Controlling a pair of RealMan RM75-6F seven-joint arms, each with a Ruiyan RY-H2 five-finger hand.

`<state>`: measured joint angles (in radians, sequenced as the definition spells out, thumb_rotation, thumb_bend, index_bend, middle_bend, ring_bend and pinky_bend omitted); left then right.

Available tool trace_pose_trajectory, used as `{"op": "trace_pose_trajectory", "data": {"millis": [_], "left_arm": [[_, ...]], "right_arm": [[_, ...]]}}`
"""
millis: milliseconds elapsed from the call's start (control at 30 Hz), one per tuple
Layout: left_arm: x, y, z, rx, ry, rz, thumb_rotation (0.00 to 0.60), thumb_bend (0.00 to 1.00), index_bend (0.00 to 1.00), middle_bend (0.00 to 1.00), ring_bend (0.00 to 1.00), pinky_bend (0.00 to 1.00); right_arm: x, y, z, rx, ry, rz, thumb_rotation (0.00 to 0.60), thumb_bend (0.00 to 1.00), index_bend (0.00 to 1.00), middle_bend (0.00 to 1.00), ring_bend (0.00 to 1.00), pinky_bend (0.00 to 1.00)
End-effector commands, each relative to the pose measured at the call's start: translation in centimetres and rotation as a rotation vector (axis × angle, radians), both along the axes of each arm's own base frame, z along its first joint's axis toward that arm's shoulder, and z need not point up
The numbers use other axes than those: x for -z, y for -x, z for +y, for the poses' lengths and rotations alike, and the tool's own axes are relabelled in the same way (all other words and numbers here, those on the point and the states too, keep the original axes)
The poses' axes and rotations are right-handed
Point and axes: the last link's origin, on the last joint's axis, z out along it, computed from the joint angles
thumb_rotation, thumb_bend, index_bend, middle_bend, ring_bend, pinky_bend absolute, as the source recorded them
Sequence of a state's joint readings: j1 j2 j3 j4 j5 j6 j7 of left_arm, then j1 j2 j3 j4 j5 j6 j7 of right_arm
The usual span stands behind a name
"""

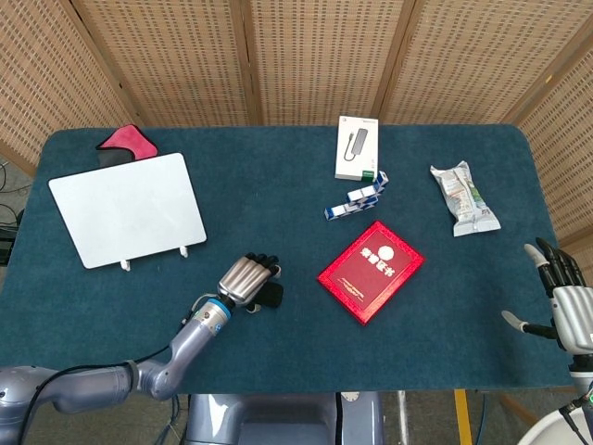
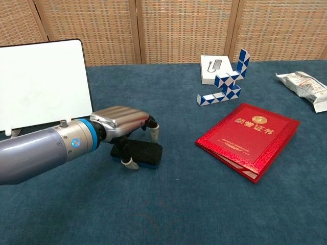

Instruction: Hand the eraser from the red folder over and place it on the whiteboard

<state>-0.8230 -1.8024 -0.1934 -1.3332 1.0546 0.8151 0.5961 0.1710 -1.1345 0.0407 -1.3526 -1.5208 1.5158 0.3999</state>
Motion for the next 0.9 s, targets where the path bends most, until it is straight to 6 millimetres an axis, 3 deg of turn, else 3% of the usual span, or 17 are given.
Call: {"op": "trace_pose_trajectory", "data": {"millis": [33,133,267,433,567,633,767,900], "left_arm": [[-0.1,0.0,0.1,0.007,-0.037,-0.004,0.6,0.01,0.58,0.4,0.39,0.37],[-0.2,0.2,0.1,0.012,-0.062,-0.01,0.6,0.07,0.68,0.47,0.46,0.42],[-1.4,0.7,0.6,0.03,-0.105,-0.023,0.6,0.15,0.71,0.49,0.48,0.44],[-5.5,2.1,1.9,0.128,-0.278,-0.003,0.6,0.19,0.71,0.49,0.48,0.44],[-9.6,4.9,3.3,0.157,-0.509,-0.036,0.6,0.19,0.71,0.49,0.48,0.44],[-11.5,7.4,4.6,0.105,-0.591,-0.039,0.6,0.19,0.71,0.49,0.48,0.44],[-14.0,12.0,6.7,0.0,-0.661,0.003,0.6,0.2,0.71,0.49,0.48,0.44],[-15.4,14.7,7.6,-0.071,-0.71,-0.001,0.6,0.21,0.71,0.49,0.48,0.44]], "right_arm": [[0.0,0.0,0.0,0.001,-0.001,-0.001,0.6,0.0,0.0,0.0,0.0,0.04],[0.1,0.0,0.0,0.003,-0.004,0.0,0.6,0.0,0.0,0.0,0.0,0.04],[0.2,0.1,-0.1,0.006,-0.012,0.002,0.6,0.0,0.0,0.0,0.0,0.04],[0.2,0.0,0.1,0.006,-0.014,0.003,0.6,0.0,0.0,0.0,0.0,0.04],[0.4,-0.1,0.1,0.008,-0.021,0.007,0.6,0.0,0.0,0.0,0.0,0.04],[0.6,-0.1,0.1,0.008,-0.03,0.009,0.6,0.0,0.0,0.0,0.0,0.04],[0.8,-0.4,0.1,0.004,-0.038,0.023,0.6,0.0,0.0,0.0,0.0,0.04],[1.2,-0.5,0.0,0.006,-0.048,0.033,0.6,0.0,0.0,0.0,0.0,0.04]]}}
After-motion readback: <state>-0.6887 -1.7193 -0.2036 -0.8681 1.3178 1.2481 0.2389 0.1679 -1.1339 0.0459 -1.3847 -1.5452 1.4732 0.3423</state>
